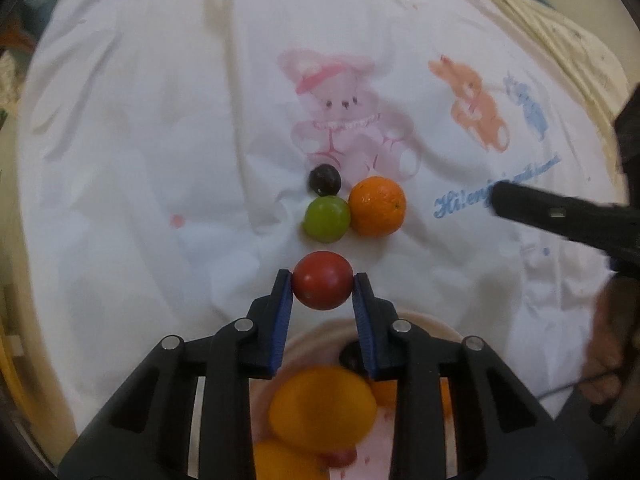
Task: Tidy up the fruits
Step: 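Carry the red tomato toward the plate with the left tool while the right tool grasps a tangerine, then release the tomato in the plate with the left tool while the right tool releases the tangerine there, then move both open tools back toward the green plum and dark plum, then grasp the green plum with the right tool while the left tool grasps the dark plum, then carry both plums into the plate and open both tools there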
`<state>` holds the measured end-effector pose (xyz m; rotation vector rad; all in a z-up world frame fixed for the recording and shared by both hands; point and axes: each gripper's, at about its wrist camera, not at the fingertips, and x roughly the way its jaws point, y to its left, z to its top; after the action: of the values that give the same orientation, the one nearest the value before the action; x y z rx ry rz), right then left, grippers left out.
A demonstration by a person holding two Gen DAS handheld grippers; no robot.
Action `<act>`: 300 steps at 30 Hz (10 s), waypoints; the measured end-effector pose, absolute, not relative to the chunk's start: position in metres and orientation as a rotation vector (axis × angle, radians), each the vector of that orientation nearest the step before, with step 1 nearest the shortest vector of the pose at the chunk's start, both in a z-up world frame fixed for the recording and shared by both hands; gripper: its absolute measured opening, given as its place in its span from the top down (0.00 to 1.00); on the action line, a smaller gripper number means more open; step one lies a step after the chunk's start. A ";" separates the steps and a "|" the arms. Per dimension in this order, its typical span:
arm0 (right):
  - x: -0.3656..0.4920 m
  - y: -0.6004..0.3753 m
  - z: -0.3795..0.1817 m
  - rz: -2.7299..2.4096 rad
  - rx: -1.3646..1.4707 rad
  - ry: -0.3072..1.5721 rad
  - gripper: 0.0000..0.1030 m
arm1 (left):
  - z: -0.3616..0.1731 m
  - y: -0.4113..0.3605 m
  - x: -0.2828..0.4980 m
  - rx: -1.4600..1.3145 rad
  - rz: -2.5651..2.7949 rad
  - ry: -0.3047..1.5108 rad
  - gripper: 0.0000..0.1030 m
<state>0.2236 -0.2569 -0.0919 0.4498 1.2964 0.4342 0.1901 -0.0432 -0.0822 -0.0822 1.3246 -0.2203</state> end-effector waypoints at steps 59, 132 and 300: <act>0.113 -0.235 -0.078 0.486 0.428 1.316 0.57 | -0.034 -0.005 0.062 -0.231 -0.167 1.148 0.74; 0.084 -0.305 -0.039 0.342 0.475 1.129 0.27 | -0.058 -0.090 0.057 0.001 -0.108 1.256 0.34; 0.092 -0.241 -0.065 0.597 0.502 1.245 0.69 | -0.011 -0.005 0.050 -0.080 -0.007 1.111 0.27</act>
<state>0.0922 -0.2414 -0.0647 0.5017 1.2450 0.5970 0.0500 -0.0048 -0.0107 -0.0795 1.1115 -0.0065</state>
